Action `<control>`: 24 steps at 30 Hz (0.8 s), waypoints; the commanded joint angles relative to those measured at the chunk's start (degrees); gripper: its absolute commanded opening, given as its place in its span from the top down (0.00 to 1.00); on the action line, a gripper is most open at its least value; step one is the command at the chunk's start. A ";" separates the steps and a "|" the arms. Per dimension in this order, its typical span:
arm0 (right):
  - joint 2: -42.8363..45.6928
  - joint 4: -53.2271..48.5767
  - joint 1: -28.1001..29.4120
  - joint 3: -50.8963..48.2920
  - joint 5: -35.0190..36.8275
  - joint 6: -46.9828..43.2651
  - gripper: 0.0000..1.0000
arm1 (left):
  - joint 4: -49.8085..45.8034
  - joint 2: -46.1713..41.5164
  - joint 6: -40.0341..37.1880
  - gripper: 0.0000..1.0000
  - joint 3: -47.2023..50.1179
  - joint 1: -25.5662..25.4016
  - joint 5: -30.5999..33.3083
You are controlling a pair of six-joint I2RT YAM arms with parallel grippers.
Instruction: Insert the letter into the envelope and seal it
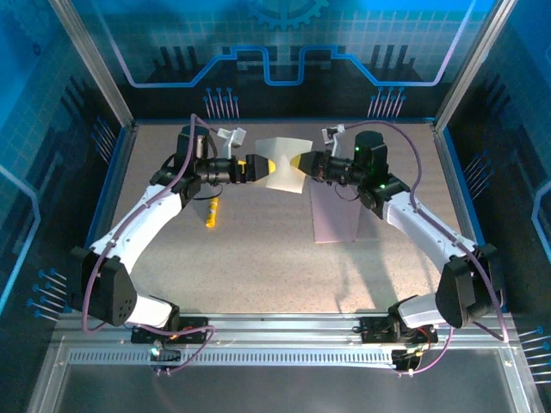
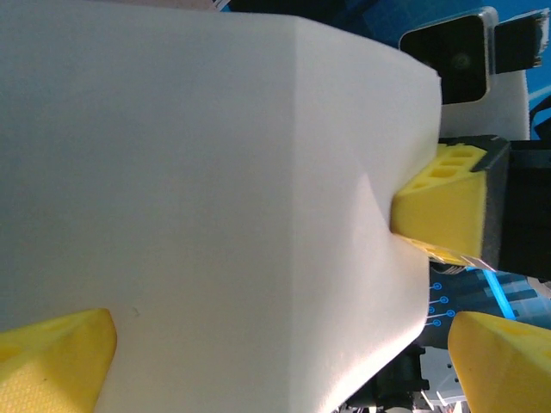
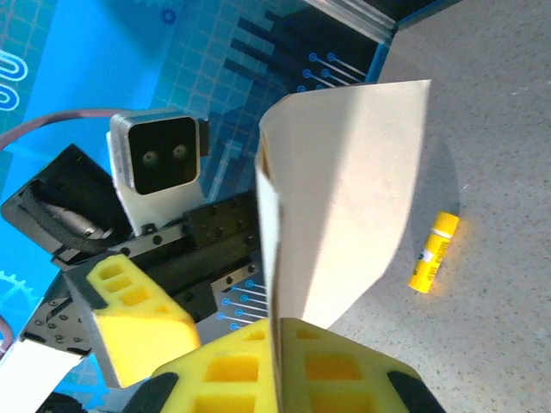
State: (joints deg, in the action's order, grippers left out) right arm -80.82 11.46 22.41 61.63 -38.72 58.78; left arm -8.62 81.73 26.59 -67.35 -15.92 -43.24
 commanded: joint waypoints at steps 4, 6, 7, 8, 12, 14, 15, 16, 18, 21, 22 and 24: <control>-3.66 8.76 2.14 2.25 -1.62 4.31 1.00 | 6.92 1.53 3.61 0.01 0.20 -0.25 -3.61; -4.55 9.97 2.45 2.36 -1.58 5.04 1.00 | 9.21 1.63 5.13 0.01 0.54 -0.25 -4.70; -5.01 10.67 2.46 2.32 -1.59 5.51 1.00 | 10.26 1.75 5.84 0.01 0.68 -0.29 -5.22; -5.42 11.10 2.49 2.27 -1.60 5.87 1.00 | 11.27 1.66 6.46 0.01 0.88 -0.32 -5.63; -6.66 11.81 2.50 2.45 -1.56 6.08 1.00 | 13.42 1.46 7.66 0.01 1.17 -0.34 -7.37; -7.18 11.94 2.47 2.47 -1.64 6.14 1.00 | 13.63 1.26 7.84 0.01 1.25 -0.32 -7.78; -7.41 12.21 2.55 2.40 -1.74 6.21 1.00 | 13.63 1.28 7.85 0.01 1.22 -0.34 -7.82; -7.68 12.45 2.51 2.29 -1.80 6.34 1.00 | 13.63 1.21 7.84 0.01 1.17 -0.34 -7.92; -8.04 12.90 2.54 2.10 -1.78 6.52 1.00 | 13.63 1.22 7.86 0.05 1.13 -0.34 -8.11; -8.30 13.08 2.55 1.75 -1.76 6.52 1.00 | 13.94 1.36 8.08 0.16 1.02 -0.34 -8.26; -8.31 13.16 2.61 1.66 -1.80 6.46 1.00 | 13.98 1.42 8.17 0.20 0.94 -0.34 -8.26; -8.17 13.22 2.63 1.50 -1.78 6.26 1.00 | 13.98 1.59 8.13 0.27 0.82 -0.34 -8.35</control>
State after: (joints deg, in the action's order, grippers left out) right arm -88.53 22.28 24.38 62.46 -39.53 64.97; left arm 3.55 83.22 34.79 -66.65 -15.92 -49.50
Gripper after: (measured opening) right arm 0.066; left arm 0.744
